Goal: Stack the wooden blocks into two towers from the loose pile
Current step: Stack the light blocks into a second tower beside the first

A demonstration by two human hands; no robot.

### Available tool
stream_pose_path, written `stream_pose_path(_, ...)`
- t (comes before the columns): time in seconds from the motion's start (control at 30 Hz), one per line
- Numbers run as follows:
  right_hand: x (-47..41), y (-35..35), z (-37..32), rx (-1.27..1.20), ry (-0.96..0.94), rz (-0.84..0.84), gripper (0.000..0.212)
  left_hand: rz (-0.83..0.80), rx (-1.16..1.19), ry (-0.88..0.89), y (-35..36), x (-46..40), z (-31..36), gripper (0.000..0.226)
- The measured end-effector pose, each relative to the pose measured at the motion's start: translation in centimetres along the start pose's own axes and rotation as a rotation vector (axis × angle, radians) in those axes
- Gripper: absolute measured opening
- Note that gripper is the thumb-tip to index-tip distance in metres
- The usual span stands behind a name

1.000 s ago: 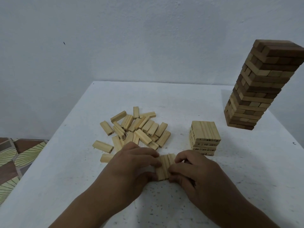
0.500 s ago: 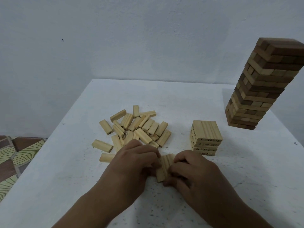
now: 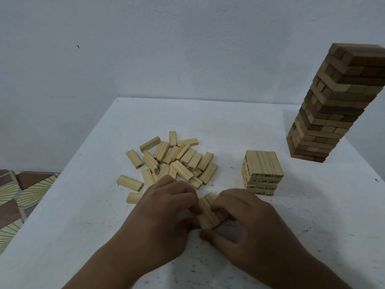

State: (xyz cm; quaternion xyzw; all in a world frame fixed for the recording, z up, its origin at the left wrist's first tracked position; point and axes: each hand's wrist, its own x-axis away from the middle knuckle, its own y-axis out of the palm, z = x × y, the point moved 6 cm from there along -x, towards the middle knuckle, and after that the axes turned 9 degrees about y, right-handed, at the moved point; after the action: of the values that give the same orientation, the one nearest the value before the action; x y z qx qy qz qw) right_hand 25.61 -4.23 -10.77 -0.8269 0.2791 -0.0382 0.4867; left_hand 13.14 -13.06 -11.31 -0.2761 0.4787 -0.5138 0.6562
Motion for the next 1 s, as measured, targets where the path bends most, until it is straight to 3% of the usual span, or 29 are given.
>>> stream_pose_path(0.23, 0.0, -0.3, -0.1, -0.070, -0.014, -0.088, 0.030, -0.043, 0.022, -0.006, -1.0, 0.5, 0.8, 0.019)
stream_pose_path(0.5, 0.3, -0.7, 0.1, 0.006, -0.006, -0.105, 0.037, -0.060, 0.008, -0.029, -0.8, 0.2, 0.4, 0.020)
stream_pose_path(0.67, 0.3, -0.6, 0.2, 0.012, 0.052, -0.088, 0.035, -0.061, 0.106, -0.102, -0.5, 0.6, 0.4, 0.036)
stream_pose_path(0.77, 0.5, -1.5, 0.3, -0.078, 0.093, -0.045, 0.040, 0.017, 0.229, -0.160, -0.9, 0.5, 0.7, 0.044)
stream_pose_path(1.0, 0.3, -6.1, -0.1, -0.270, 0.149, 0.139, 0.056, 0.271, 0.364, -0.095, -3.6, -2.0, 2.7, 0.051)
